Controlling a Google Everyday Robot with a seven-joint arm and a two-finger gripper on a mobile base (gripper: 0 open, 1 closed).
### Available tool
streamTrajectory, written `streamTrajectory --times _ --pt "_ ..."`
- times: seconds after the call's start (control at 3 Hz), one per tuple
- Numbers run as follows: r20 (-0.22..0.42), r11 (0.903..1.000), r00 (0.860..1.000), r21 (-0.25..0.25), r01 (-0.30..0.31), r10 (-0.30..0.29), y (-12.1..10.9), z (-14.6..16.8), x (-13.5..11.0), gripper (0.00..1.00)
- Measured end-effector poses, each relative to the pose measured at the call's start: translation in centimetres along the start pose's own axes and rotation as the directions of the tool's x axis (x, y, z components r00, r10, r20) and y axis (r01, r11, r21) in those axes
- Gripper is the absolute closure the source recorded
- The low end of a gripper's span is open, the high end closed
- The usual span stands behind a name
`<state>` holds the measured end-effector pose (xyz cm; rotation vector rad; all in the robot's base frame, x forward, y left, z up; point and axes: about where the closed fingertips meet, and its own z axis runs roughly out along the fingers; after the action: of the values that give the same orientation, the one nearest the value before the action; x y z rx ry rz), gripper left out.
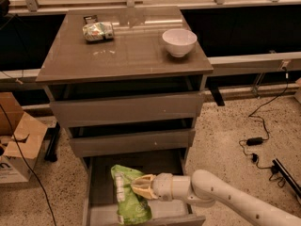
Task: Pick green rice chip bag from bottom drawer and place on counter
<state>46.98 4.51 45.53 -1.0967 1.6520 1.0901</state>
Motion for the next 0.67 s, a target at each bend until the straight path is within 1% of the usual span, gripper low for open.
streamTrajectory --times 0.33,0.67 --pt "-0.01 0.9904 0.991 0.024 0.136 -0.136 2.0 -4.1 -5.7 1.0" --pt "-0.041 0.9571 0.959 0.066 0.282 -0.28 3.7 -7.8 -12.4 1.0"
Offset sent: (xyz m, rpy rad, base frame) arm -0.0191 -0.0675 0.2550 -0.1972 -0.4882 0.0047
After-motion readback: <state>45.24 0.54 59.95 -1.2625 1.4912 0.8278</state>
